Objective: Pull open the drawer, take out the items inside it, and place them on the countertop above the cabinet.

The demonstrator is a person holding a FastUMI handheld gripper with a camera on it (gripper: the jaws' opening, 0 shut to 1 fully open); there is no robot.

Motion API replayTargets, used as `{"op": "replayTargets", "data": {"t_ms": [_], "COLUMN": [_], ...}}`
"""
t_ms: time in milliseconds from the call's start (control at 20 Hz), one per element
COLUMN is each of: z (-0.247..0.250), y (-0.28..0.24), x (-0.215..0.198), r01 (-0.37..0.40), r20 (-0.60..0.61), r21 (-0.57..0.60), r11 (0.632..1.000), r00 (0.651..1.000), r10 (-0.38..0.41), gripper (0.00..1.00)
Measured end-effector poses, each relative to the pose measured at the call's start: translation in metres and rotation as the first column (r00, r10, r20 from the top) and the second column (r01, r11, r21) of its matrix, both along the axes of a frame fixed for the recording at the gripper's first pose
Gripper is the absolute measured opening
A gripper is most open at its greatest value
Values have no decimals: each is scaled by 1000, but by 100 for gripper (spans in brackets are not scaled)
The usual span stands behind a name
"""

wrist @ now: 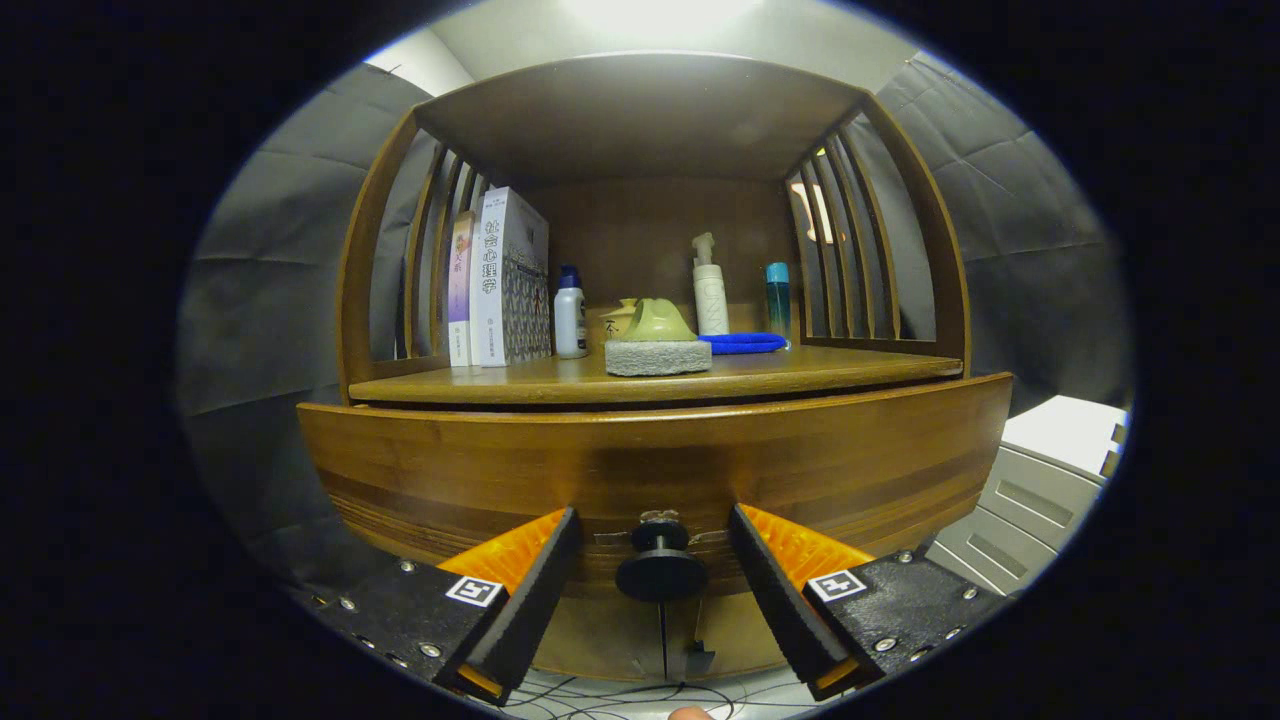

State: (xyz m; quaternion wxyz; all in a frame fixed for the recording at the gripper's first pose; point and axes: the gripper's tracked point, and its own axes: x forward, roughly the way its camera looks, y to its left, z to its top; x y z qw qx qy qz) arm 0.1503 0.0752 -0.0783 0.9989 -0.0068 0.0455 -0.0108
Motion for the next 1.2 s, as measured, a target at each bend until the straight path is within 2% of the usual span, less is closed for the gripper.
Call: {"op": "replayTargets", "data": {"t_ms": [750, 950, 1200], "z": [0, 1, 48], "y": [5, 3, -10], "x": [40, 34, -5], "r01": [11, -7, -20], "r20": [3, 4, 69], "r21": [-17, -33, 18], "r11": [1000, 999, 1000], "r00": [1000, 1000, 997], "r10": [-11, 7, 19], "gripper": [95, 95, 95]}}
